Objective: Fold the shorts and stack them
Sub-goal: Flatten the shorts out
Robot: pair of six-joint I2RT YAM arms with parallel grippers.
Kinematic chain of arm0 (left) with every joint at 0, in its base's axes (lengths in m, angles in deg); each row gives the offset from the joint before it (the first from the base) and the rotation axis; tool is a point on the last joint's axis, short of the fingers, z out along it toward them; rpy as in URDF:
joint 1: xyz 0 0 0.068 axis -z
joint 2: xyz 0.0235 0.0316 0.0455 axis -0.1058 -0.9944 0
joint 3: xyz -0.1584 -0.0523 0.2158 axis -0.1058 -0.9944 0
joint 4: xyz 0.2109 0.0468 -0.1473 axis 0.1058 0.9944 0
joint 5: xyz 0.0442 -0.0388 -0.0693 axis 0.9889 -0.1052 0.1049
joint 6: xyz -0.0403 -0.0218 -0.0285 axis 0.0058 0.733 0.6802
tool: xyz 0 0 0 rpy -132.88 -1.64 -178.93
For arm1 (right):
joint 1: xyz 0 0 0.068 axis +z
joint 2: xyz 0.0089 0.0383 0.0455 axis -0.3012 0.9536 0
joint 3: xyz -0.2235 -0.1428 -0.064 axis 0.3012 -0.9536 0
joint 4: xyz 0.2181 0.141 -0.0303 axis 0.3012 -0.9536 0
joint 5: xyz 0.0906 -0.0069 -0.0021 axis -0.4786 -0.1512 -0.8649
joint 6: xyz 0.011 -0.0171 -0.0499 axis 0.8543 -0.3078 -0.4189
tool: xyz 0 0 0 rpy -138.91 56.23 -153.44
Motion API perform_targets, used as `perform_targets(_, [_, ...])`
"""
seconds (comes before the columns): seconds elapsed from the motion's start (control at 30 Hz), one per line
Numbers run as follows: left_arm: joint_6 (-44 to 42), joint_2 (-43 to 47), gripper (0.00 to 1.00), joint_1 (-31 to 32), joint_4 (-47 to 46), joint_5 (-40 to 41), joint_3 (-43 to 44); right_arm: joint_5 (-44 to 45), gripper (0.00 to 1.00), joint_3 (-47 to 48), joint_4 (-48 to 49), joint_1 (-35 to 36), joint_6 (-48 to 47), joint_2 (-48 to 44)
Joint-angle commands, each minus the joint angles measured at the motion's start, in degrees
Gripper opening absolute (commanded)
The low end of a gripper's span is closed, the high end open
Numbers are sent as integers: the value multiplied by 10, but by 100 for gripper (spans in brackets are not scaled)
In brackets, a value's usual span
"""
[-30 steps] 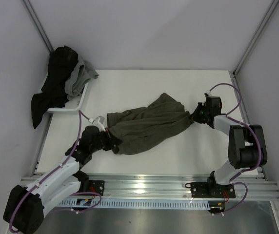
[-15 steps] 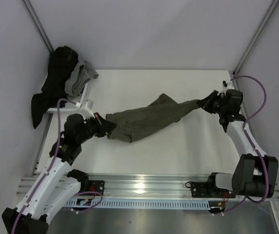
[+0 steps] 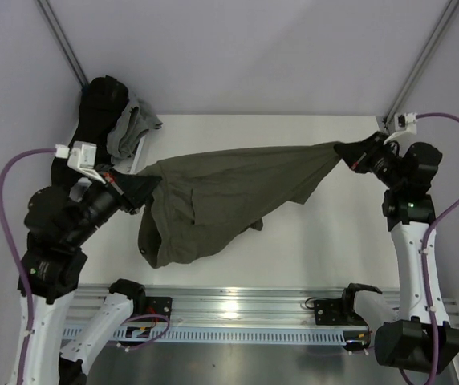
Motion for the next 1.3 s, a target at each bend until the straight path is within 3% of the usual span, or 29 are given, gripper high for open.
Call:
perform_targets(0.0, [-36,1,0,-10,29,19,93,1,0,95,-60,-10,-17,-13])
perform_targets(0.1, [-24,-13,0,-10,67,6,150,-10,0,107,-51,-11,-6,-32])
perform_targets(0.27, [20,-43,0,-10,91,-89,233,-28,0,113,-38,-11,33,-60])
perform_targets(0.37, [32,-88,0,-10,133,-122,266,-1,0,139,-82,-11,23,-47])
perform_targets(0.43, [40,-114,0,-10,150,-126,257,0,0,164,-124,-12,17,-7])
perform_targets(0.67, [99,-138,0,-23,69,-178,155,16,0,176,-152,-12,17,71])
perform_targets(0.97, [176,-169,0,-123,-9,-267,72,33,0,196,-193,-13,1,118])
perform_targets(1.1, [175,-162,0,-125,-38,-279,68,-1,0,170,-158,-14,-4,90])
perform_targets(1.27, [149,-100,0,-126,-97,-276,78,-30,0,129,-84,-22,1,-17])
